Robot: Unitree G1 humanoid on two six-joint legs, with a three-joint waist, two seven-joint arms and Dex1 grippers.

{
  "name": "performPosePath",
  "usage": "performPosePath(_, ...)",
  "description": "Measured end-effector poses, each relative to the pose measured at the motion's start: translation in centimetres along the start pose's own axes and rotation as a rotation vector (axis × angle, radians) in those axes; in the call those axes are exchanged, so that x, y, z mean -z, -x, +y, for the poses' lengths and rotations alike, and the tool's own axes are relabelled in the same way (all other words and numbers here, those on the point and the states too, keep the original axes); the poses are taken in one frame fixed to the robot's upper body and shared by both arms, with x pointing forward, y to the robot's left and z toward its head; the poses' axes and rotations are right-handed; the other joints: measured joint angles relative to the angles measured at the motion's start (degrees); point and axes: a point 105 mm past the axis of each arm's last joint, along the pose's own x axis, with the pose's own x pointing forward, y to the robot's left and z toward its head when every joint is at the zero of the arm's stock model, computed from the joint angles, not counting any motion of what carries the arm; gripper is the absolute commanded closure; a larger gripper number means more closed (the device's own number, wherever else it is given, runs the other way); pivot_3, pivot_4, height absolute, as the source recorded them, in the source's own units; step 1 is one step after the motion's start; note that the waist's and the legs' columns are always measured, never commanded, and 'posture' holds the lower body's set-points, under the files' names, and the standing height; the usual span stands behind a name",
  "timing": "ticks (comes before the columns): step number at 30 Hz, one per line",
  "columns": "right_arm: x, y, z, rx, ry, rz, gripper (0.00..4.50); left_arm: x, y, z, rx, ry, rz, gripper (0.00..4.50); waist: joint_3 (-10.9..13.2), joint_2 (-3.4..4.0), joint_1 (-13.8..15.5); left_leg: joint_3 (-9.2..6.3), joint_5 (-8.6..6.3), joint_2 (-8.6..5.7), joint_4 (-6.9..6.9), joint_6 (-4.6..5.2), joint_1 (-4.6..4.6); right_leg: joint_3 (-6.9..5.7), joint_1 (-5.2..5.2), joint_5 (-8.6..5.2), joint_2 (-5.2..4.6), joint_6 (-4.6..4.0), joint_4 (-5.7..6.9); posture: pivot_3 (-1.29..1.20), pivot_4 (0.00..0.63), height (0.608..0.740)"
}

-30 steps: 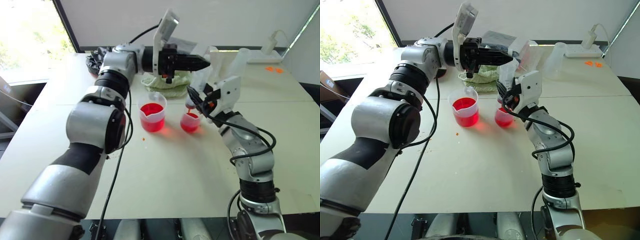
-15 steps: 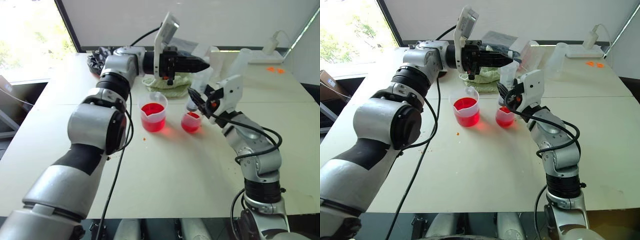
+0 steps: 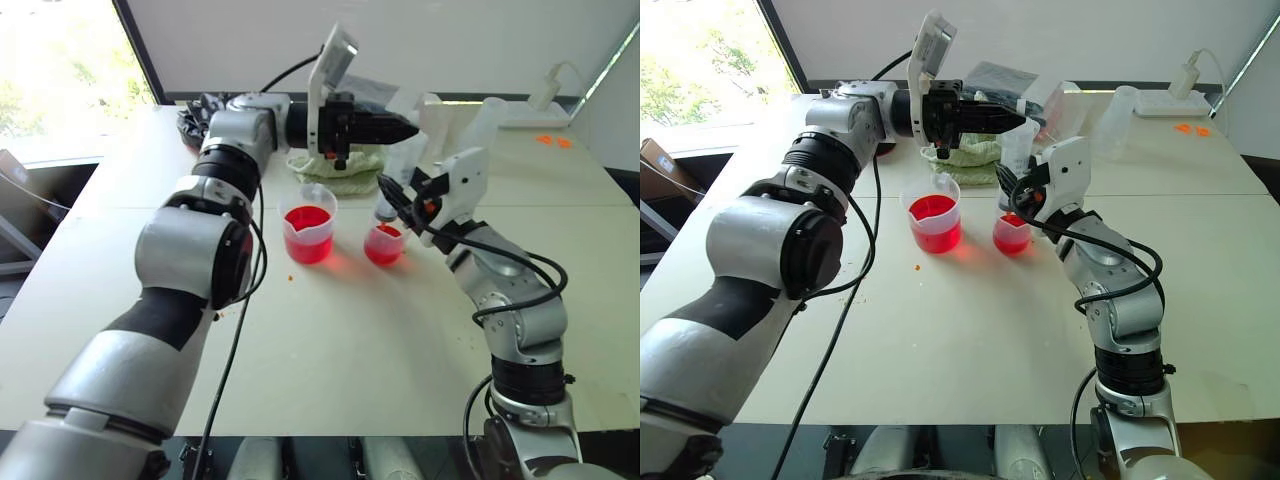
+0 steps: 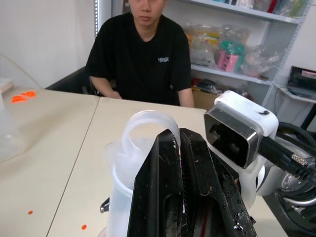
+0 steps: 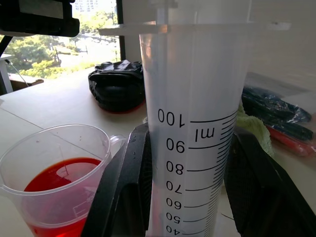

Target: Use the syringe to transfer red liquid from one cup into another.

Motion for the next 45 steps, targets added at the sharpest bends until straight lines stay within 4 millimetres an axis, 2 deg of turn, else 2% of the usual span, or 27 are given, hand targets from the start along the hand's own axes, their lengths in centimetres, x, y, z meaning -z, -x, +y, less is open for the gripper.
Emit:
performPosePath(4,0.0,0.0,0.0,-0.001,0.002,0.000,3.07,0.0,0.0,0.0,-0.001,0.009,-0.004,4.43,0.00,0.00,-0.01,0.00,0.00,0.00,0.00,0.00,0.00,0.00,0.00,0.00,0.00,0.00,0.00,0.00,0.150,0.711)
performPosePath(7,-0.1,0.0,-0.1,0.001,0.004,-0.001,3.07,0.0,0.2,0.1,-0.006,0.011,-0.003,3.60,0.00,0.00,-0.01,0.00,0.00,0.00,0.00,0.00,0.00,0.00,0.00,0.00,0.00,0.00,0.00,0.00,0.150,0.711)
performPosePath(11,-0.5,0.3,-0.8,0.024,0.012,-0.019,3.07,-0.1,0.8,0.3,-0.028,0.018,0.002,1.93,0.00,0.00,0.00,0.00,0.00,0.00,0.00,0.00,0.00,0.00,0.00,0.00,0.00,0.00,0.00,0.00,0.150,0.711)
performPosePath(15,-2.2,0.4,-0.3,0.007,0.038,-0.083,3.07,0.6,0.8,0.4,-0.034,0.036,0.019,0.10,0.00,0.00,-0.01,0.00,0.00,0.00,0.00,0.00,0.00,0.00,0.00,0.00,0.00,0.00,0.00,0.00,0.150,0.711)
performPosePath(22,-2.6,0.3,-0.1,-0.002,0.038,-0.097,3.07,0.5,1.2,0.5,-0.042,0.034,0.017,0.04,0.00,0.00,-0.01,0.00,0.00,0.00,0.00,0.00,0.00,0.00,0.00,0.00,0.00,0.00,0.00,0.00,0.150,0.711)
performPosePath(27,-2.4,0.4,-0.1,-0.005,0.025,-0.085,3.07,-0.5,3.1,0.8,-0.082,0.018,-0.020,0.04,0.00,0.00,-0.09,0.00,0.00,0.02,-0.01,0.00,0.00,0.00,-0.01,0.00,0.01,0.00,0.00,0.00,0.150,0.711)
performPosePath(30,-2.0,0.3,-0.1,-0.010,0.005,-0.061,3.07,-1.4,4.8,0.8,-0.102,0.001,-0.047,0.04,0.00,0.00,-0.07,0.00,0.00,0.02,-0.01,0.00,0.00,-0.01,-0.01,0.00,0.01,0.00,0.00,0.00,0.150,0.711)
performPosePath(33,-1.7,0.4,-0.2,-0.010,-0.018,-0.036,3.07,-2.5,7.6,0.5,-0.130,-0.034,-0.054,0.04,0.00,0.00,-0.13,0.00,0.00,0.02,-0.01,0.00,0.01,-0.01,-0.02,0.00,0.01,0.00,0.02,0.00,0.150,0.711)
performPosePath(35,-1.6,0.4,-0.3,-0.011,-0.032,-0.027,3.07,-2.5,9.3,0.3,-0.147,-0.042,-0.052,0.04,0.00,0.00,-0.13,0.00,0.00,0.02,-0.01,0.00,0.03,-0.01,-0.01,0.00,0.01,0.00,0.04,0.00,0.150,0.711)
performPosePath(37,-1.7,0.5,-0.7,-0.001,-0.042,-0.020,3.07,-1.6,11.5,0.2,-0.185,-0.014,-0.049,0.04,0.00,0.00,-0.15,-0.01,0.00,0.03,0.00,0.00,0.02,-0.01,-0.01,0.00,0.01,0.00,0.05,0.00,0.150,0.711)
performPosePath(41,-3.6,0.0,-1.4,-0.008,-0.058,-0.047,3.07,0.4,14.0,-0.6,-0.237,0.015,-0.038,0.04,0.00,0.00,-0.05,-0.06,0.00,0.03,0.05,-0.01,0.00,-0.02,-0.01,0.00,-0.02,0.00,0.08,0.00,0.150,0.711)
performPosePath(45,-6.5,-0.8,-2.6,-0.037,-0.075,-0.036,3.07,1.1,14.8,-2.1,-0.279,-0.003,-0.038,0.04,0.00,0.00,0.00,-0.10,0.00,0.02,0.06,0.00,0.00,-0.01,0.02,0.00,-0.07,0.00,0.10,0.00,0.150,0.711)
